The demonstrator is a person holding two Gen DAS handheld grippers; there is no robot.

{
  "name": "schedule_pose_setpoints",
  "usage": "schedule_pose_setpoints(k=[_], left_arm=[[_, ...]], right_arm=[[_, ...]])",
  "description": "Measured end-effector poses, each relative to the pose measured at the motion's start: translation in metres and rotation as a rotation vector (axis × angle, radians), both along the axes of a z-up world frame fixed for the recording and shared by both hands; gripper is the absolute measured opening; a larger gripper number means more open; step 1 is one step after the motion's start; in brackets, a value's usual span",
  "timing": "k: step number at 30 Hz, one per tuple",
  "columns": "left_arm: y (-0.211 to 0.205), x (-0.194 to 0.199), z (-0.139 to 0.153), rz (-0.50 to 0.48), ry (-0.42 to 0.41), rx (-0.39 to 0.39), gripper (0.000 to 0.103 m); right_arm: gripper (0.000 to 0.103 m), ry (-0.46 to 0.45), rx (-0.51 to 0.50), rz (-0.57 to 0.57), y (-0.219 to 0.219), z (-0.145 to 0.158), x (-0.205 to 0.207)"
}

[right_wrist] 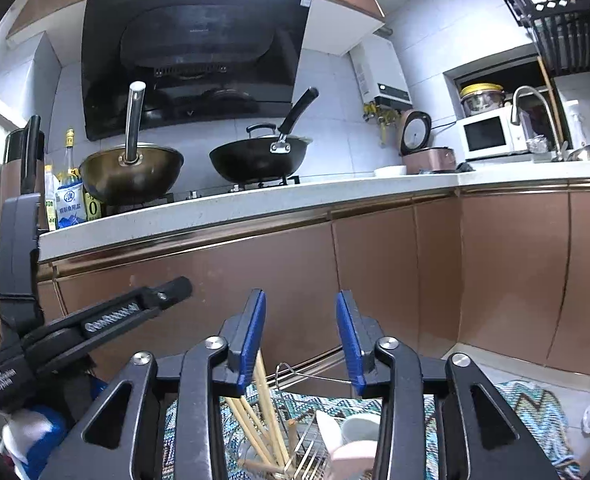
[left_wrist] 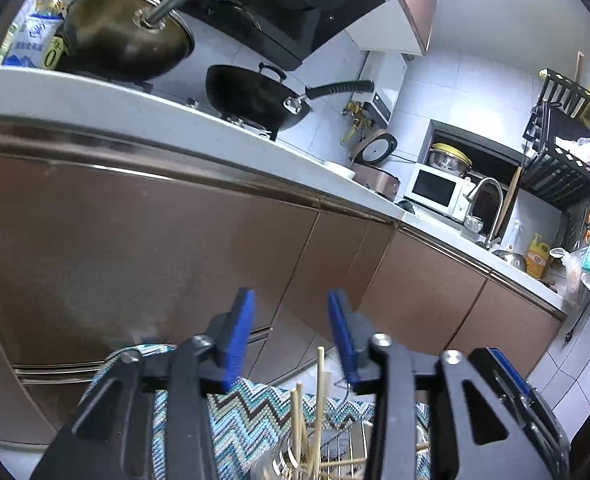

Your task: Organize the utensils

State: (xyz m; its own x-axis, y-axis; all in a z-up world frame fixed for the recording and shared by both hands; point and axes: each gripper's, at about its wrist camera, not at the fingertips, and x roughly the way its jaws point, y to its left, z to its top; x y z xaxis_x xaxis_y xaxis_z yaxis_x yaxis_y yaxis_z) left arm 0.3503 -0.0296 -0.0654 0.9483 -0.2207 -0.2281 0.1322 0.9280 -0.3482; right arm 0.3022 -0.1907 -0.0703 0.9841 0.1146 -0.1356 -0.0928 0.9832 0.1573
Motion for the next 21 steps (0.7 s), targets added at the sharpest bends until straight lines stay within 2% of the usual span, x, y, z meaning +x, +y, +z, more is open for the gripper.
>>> schedule_pose_setpoints(k=[4, 8, 12, 21], left_arm=[[0.007, -0.027, 0.011, 0.003, 0.016, 0.036, 0.046], [0.010, -0.060, 0.013, -0.003, 0.057, 0.098, 0.051], [0.013, -0.096, 0.014, 0.016, 0.078, 0.144, 0.052], [0.024, -0.156, 0.021, 0.070, 0.105, 0.195, 0.055]], right_arm=[[0.053, 0.020, -0.021, -0.044, 0.002, 0.011, -0.025], [0.058, 0.071, -0.063, -0.104, 0.007, 0.017, -0.053], [0.074, 0.123, -0.098, -0.171, 0.012, 0.020, -0.086], [0.097, 0.135, -0.179, -0.260, 0.027, 0.027, -0.156]])
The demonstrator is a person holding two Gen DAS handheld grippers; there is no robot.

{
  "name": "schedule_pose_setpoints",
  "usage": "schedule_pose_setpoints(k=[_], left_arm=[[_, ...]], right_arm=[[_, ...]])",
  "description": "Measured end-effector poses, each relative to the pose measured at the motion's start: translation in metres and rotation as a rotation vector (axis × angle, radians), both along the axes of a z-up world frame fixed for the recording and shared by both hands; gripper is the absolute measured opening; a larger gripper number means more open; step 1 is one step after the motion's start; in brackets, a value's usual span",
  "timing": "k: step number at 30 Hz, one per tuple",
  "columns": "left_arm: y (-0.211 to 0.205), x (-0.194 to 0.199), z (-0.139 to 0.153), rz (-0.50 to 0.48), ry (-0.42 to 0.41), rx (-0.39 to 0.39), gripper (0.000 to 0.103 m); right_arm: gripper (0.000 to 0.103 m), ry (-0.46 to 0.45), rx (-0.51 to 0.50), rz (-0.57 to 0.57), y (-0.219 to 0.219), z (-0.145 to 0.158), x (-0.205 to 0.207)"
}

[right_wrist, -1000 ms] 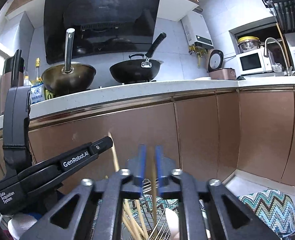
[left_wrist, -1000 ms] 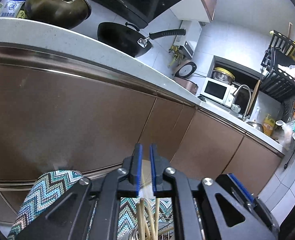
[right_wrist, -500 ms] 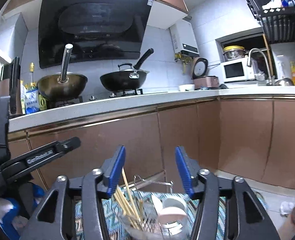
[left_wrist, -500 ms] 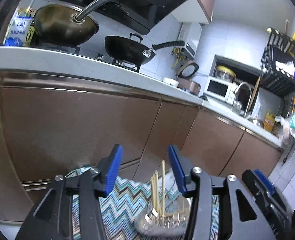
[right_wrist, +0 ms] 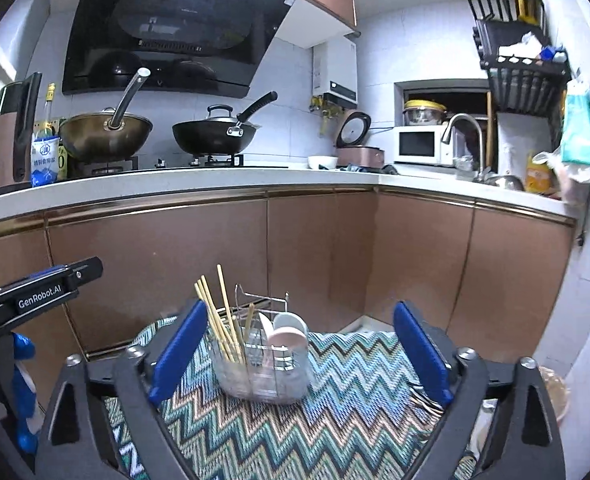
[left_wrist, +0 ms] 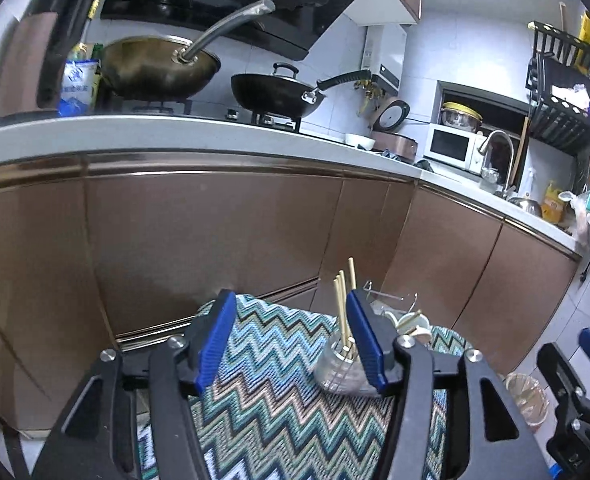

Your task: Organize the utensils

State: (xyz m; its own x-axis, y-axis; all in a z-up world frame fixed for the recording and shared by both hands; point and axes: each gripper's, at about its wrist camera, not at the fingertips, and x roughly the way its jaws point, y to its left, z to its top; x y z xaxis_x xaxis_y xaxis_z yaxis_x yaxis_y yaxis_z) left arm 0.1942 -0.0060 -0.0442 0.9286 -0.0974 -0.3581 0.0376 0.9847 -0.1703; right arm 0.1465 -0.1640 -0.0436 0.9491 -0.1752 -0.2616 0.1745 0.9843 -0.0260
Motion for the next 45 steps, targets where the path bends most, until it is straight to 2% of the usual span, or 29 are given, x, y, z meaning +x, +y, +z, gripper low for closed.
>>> schedule_pose_setpoints(k=[4, 11, 15, 25, 45], left_arm=[[0.003, -0.027, 0.006, 0.024, -0.024, 0.036, 0.056], [0.006, -0.067, 0.017, 0.075, -0.073, 0.091, 0.069], [0.001, -0.082, 0.022, 0.094, -0.083, 0.142, 0.071], [0.001, -0.110, 0.033, 0.091, -0.144, 0.191, 0.071], [0.014, -0.125, 0.038, 0.096, -0.189, 0.157, 0.071]], right_arm=[[0.099, -0.005, -0.002, -0.011, 0.001, 0.004, -0.022], [0.101, -0.040, -0.005, -0.052, -0.003, 0.016, -0.059], [0.103, -0.059, -0.003, -0.067, -0.005, 0.022, -0.077], [0.103, -0.097, -0.003, -0.079, -0.007, 0.031, -0.101], [0.103, -0.105, -0.023, -0.090, -0.002, 0.030, -0.108]])
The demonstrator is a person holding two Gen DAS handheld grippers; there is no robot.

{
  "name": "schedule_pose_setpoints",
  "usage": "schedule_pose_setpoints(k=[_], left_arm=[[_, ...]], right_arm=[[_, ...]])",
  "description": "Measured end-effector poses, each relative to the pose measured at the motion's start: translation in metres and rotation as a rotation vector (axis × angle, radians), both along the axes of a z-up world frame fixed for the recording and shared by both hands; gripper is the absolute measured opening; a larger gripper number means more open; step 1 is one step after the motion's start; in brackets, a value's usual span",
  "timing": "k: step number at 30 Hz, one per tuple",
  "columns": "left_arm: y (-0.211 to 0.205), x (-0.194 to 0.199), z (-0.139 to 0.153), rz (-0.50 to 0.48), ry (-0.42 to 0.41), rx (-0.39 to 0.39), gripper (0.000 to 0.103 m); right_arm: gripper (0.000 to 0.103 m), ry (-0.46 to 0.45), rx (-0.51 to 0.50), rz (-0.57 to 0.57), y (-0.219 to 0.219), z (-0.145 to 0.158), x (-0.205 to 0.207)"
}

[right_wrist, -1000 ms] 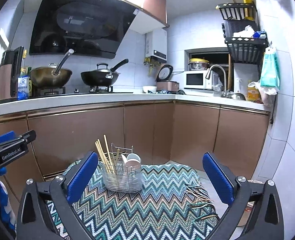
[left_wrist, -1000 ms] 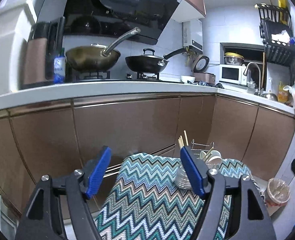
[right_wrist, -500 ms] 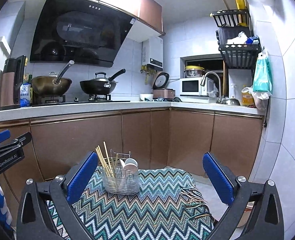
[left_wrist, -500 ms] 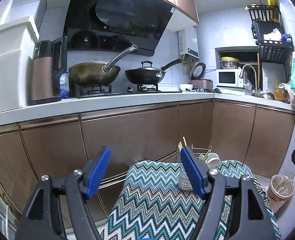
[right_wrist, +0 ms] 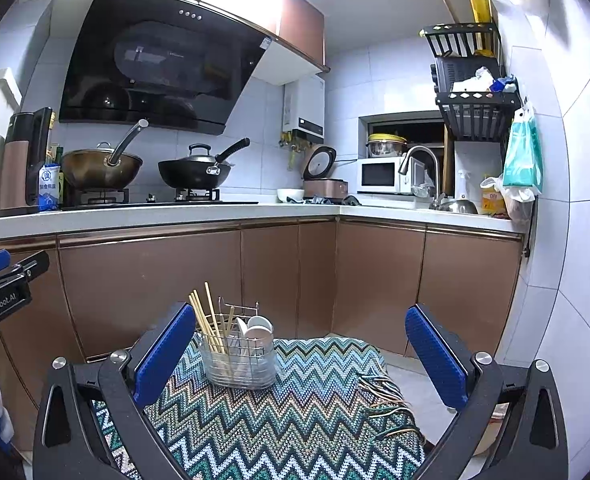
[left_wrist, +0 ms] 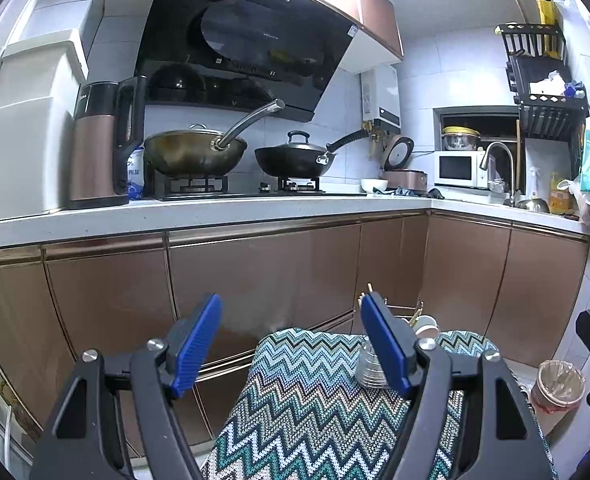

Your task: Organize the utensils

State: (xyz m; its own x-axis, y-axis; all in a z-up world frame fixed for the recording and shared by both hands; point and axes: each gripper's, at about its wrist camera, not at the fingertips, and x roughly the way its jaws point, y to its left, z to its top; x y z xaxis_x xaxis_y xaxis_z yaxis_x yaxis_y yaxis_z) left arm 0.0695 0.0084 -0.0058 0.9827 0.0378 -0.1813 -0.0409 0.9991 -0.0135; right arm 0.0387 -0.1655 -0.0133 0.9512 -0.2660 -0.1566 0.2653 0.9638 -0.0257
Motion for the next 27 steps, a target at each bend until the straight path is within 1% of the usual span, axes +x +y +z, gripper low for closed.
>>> schedule_pose_setpoints(k=[21, 27], left_arm=[[0.0009, -0.0011, 0.0004, 0.009, 0.008, -0.004, 0.071], [0.0055, 0.0025, -0.0012, 0.007, 0.034, -0.021, 0.071]], right_arm=[[0.103, 0.003, 0.002, -0.028, -0.0073, -0.0002, -0.0004], [0.103, 0.005, 0.000, -0.032, -0.0068, -0.0015, -0.0001]])
